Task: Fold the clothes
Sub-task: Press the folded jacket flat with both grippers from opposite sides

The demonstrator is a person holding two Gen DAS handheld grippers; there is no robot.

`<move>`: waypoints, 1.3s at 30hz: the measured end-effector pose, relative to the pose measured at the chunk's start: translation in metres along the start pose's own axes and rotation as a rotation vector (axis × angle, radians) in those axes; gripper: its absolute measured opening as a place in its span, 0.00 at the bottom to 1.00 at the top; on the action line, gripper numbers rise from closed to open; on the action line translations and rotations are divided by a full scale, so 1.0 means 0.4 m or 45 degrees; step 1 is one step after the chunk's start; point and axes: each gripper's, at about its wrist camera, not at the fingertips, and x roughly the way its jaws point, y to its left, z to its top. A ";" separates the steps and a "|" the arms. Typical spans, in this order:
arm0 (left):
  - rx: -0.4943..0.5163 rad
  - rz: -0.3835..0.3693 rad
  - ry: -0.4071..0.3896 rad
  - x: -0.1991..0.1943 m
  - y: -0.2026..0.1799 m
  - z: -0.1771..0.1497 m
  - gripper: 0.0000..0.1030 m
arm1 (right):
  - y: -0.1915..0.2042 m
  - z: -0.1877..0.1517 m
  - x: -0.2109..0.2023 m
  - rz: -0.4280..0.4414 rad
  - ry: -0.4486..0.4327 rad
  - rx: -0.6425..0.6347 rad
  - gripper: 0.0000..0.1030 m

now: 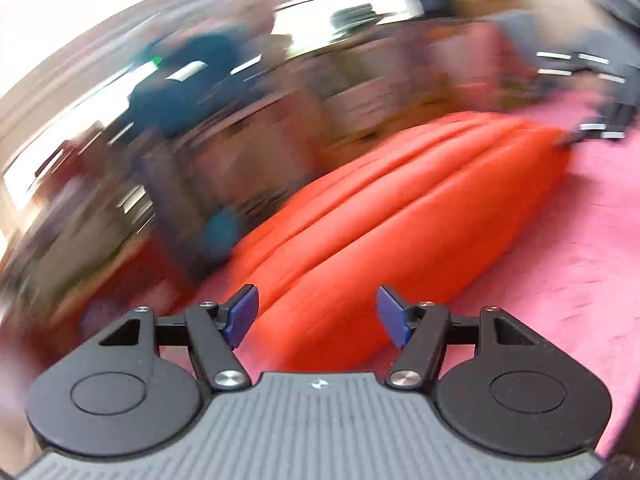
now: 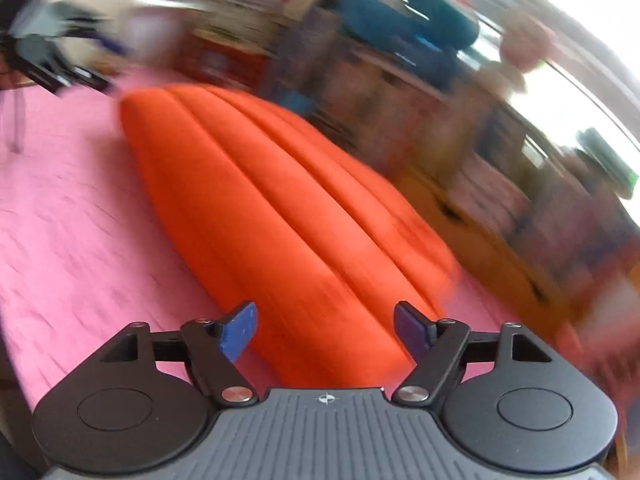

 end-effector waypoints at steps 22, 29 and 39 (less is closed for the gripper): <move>0.539 -0.366 0.082 0.263 -0.172 0.049 0.57 | 0.225 0.160 0.252 0.237 0.004 -0.590 0.57; 0.403 -0.464 0.211 0.307 -0.132 0.032 0.57 | 0.179 0.131 0.292 0.372 0.105 -0.474 0.40; 0.156 -0.487 0.305 0.279 -0.006 -0.044 0.58 | 0.033 0.012 0.227 0.335 0.234 -0.290 0.33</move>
